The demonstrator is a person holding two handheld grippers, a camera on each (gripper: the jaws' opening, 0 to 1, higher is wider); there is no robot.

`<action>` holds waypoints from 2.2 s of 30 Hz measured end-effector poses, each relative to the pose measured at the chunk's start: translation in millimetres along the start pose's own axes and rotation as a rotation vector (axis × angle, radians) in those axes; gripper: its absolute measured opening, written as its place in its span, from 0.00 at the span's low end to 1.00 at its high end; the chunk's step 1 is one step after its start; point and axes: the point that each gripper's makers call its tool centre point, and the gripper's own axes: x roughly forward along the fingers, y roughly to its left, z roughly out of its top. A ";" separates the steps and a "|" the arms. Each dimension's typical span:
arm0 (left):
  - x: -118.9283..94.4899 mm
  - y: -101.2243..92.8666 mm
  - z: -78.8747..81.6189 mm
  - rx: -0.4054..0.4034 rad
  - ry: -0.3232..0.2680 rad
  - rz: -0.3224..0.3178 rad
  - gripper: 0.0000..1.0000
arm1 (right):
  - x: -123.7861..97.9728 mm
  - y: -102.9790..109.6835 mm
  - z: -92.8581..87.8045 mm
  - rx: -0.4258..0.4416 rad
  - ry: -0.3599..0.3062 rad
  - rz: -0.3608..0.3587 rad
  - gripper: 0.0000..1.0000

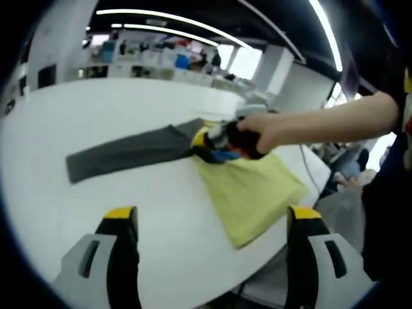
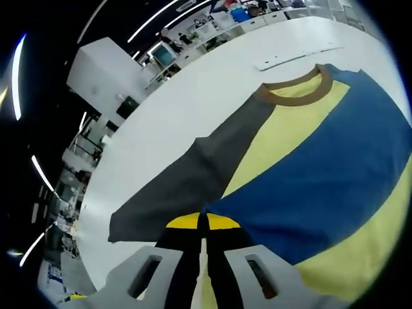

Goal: Fold the garment on the visible template until the final outline fits inside the template.

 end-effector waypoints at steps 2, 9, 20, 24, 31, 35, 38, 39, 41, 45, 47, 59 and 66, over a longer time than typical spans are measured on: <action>0.0 0.1 0.6 0.000 -0.001 0.000 0.91 | -0.7 0.1 -0.5 -0.006 0.001 0.000 0.03; 0.1 -0.6 3.6 0.006 -0.002 -0.002 0.91 | -2.3 1.8 -1.9 -0.013 0.007 0.007 0.03; -1.8 -6.6 13.3 0.027 -0.016 -0.006 0.92 | -13.4 25.3 -0.8 -0.048 -0.007 0.100 0.01; -2.5 -11.2 18.2 0.037 -0.022 -0.010 0.92 | -21.5 37.8 -4.5 -0.118 -0.008 0.141 0.01; -4.9 -20.8 28.2 0.062 -0.035 -0.019 0.92 | -38.3 32.0 -6.4 -0.163 -0.007 0.143 0.02; -5.0 -27.8 38.3 0.083 -0.048 -0.025 0.92 | -56.4 25.2 3.9 -0.226 -0.036 0.147 0.03; -4.6 -36.1 47.4 0.101 -0.061 -0.036 0.92 | -67.5 20.1 10.7 -0.257 -0.055 0.151 0.05; -4.5 -38.4 49.4 0.107 -0.063 -0.039 0.92 | -73.1 16.0 14.2 -0.269 -0.064 0.146 0.05; -4.4 -43.9 53.9 0.122 -0.068 -0.046 0.92 | -81.9 10.4 18.3 -0.279 -0.076 0.142 0.07; -6.0 -53.3 63.1 0.143 -0.082 -0.053 0.92 | -108.5 -3.2 31.0 -0.319 -0.121 0.138 0.10; -7.5 -57.7 68.4 0.151 -0.092 -0.056 0.93 | -122.4 -9.9 34.9 -0.342 -0.133 0.146 0.12; -19.0 -71.2 85.6 0.176 -0.128 -0.049 0.97 | -215.7 -57.0 63.1 -0.463 -0.259 0.130 0.23; -25.6 -76.6 93.0 0.143 -0.155 -0.020 0.99 | -268.2 -73.9 80.1 -0.518 -0.331 0.130 0.33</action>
